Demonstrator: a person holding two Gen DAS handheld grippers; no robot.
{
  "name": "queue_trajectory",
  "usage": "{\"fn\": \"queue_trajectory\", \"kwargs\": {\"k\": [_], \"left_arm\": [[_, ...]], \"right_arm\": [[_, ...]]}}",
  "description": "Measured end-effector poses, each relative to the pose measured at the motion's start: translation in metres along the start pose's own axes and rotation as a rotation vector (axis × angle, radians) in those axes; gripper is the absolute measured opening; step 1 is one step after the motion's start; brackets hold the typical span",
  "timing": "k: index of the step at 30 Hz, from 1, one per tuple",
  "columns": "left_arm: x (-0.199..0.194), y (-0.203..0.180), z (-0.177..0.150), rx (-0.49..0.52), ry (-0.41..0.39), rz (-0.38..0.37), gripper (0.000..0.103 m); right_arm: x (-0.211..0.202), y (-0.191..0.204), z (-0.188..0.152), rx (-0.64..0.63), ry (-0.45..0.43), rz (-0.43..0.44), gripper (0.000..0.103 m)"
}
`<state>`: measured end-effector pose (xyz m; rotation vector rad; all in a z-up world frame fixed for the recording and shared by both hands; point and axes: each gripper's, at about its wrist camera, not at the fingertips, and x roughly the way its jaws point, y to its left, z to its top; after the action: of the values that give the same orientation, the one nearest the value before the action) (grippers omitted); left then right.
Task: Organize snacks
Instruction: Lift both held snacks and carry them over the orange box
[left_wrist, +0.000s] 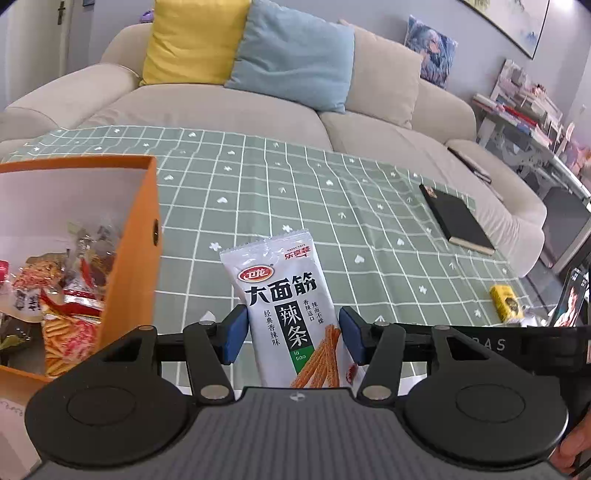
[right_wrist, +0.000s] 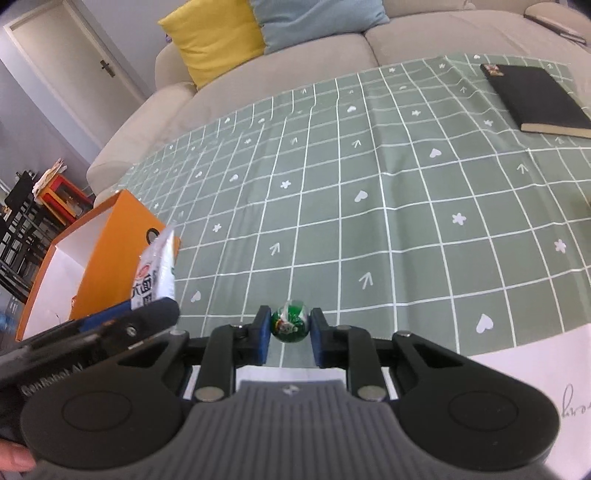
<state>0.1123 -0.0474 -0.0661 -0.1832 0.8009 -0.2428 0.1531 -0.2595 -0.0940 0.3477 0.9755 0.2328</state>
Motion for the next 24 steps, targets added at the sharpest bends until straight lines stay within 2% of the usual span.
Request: {"fn": "queue_trajectory", "kwargs": {"k": [7, 11, 15, 24], "left_arm": [[-0.026, 0.014, 0.014, -0.039, -0.056, 0.002, 0.061], [-0.043, 0.027, 0.024, -0.062, -0.097, 0.030, 0.061], [-0.061, 0.044, 0.035, -0.069, -0.128, 0.078, 0.061], [-0.087, 0.102, 0.054, -0.124, -0.129, 0.178, 0.061]], "right_arm": [[-0.027, 0.032, 0.002, -0.048, -0.067, 0.034, 0.018], [-0.040, 0.060, 0.009, -0.094, -0.107, 0.073, 0.018], [-0.046, 0.093, 0.018, -0.152, -0.136, 0.127, 0.018], [-0.035, 0.171, 0.028, -0.262, -0.134, 0.217, 0.018]]}}
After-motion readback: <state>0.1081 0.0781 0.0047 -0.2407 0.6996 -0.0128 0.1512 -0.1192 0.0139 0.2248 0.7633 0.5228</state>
